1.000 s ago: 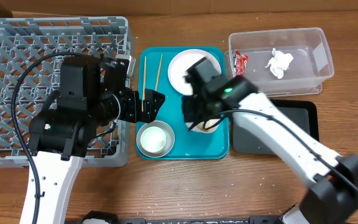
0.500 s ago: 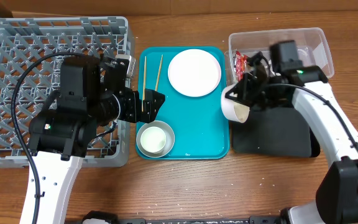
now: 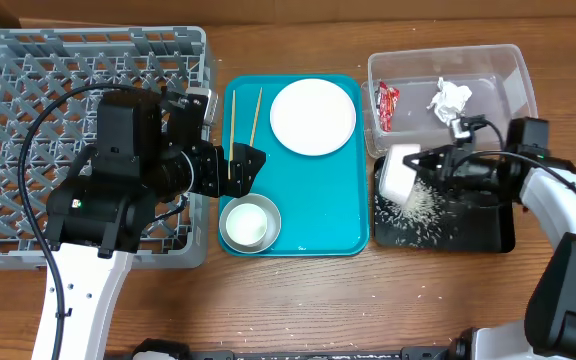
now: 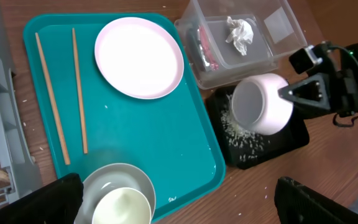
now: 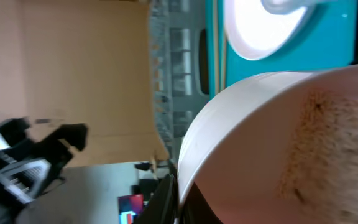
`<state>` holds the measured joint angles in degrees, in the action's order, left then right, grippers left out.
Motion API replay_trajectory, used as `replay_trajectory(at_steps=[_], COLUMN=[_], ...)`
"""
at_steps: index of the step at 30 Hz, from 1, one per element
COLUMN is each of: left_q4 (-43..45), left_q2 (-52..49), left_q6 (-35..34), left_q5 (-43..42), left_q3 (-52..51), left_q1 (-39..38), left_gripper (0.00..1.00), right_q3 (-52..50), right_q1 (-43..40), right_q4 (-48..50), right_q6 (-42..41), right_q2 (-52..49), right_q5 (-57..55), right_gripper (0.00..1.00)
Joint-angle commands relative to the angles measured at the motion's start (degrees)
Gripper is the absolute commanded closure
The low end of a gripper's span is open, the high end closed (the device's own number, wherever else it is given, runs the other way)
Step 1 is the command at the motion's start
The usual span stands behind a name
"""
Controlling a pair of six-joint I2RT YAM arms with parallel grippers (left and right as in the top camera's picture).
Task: Sort waste into correct bins and load items into the dishwasher
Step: 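Tip the pink bowl over the black tray to pour out rice, then set the emptied pink bowl back on the teal tray with the right gripper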
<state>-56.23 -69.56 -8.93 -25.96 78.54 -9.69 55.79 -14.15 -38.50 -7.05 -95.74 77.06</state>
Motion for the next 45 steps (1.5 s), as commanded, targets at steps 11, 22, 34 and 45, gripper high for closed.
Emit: replay_trajectory(at_steps=[11, 22, 34, 45], left_q4=[-0.2, -0.2, -0.2, -0.2], left_q2=[-0.2, -0.2, -0.2, -0.2], left_q6=[-0.5, -0.5, -0.5, -0.5], left_q5=[-0.6, -0.6, -0.6, -0.6], left_q3=[1.4, 1.4, 1.4, 1.4], left_q1=[0.3, 0.3, 0.3, 0.3], left_gripper=[0.0, 0.0, 0.0, 0.0], right_q3=[-0.2, -0.2, 0.1, 7.4], right_q1=[-4.6, -6.3, -6.4, 8.3], right_q4=[-8.5, -7.0, -9.5, -13.1], right_q6=[13.7, 4.6, 5.7, 6.8], right_q2=[0.6, -0.5, 0.8, 10.3], right_q5=[9.8, -3.1, -0.9, -6.6], right_gripper=[0.96, 0.96, 0.96, 0.96])
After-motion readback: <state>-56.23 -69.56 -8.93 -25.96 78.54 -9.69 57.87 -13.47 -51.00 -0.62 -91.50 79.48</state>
